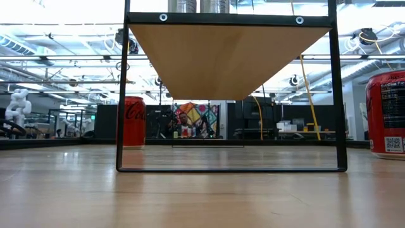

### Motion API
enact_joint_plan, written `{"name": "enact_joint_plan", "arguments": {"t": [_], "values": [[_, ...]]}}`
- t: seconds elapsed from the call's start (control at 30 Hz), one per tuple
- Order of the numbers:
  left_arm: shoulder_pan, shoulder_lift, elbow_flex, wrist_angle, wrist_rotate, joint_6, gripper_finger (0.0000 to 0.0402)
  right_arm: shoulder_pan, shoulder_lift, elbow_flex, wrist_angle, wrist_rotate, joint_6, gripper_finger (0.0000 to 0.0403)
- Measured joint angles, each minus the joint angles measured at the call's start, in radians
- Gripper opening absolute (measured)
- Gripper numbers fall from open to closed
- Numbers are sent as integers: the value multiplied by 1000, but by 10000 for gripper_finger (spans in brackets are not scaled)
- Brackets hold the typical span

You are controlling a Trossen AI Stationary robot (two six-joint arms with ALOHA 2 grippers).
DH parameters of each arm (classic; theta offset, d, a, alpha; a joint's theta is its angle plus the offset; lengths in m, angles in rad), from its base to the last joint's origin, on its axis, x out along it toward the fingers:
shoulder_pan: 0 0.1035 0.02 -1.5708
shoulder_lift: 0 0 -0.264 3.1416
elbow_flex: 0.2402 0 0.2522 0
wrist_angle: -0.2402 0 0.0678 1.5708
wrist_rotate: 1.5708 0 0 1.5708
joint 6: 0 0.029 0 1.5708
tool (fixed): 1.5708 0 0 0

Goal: Place canned beverage on shelf
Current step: Put the white yellow soda can on the shelf aligned with the other white yellow soda can

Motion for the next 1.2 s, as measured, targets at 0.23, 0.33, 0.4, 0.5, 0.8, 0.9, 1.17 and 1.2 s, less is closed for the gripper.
{"name": "enact_joint_plan", "arguments": {"t": [0.23, 0.33, 0.4, 0.5, 0.8, 0.9, 1.17, 1.2], "values": [[0, 0, 0, 0, -1, -27, 393, 107, 11, 0, -32, -53, 154, 196], [0, 0, 0, -1, -3, -51, 393, 164, 30, 0, -66, -92, 193, 234], [3, 0, 0, -1, -5, -68, 393, 195, 41, 0, -73, -105, 221, 254], [10, 0, 0, -1, -7, -91, 393, 233, 52, 0, -76, -102, 269, 277], [34, 0, 0, -1, -12, -105, 393, 330, 97, 0, -153, -100, 385, 300], [34, 0, 0, 0, -18, -105, 393, 347, 119, 0, -183, -100, 418, 300], [34, 0, 0, 0, -23, -113, 393, 359, 139, 0, -183, -101, 482, 300], [34, 0, 0, 0, -23, -113, 393, 359, 139, 0, -183, -100, 487, 300]]}}
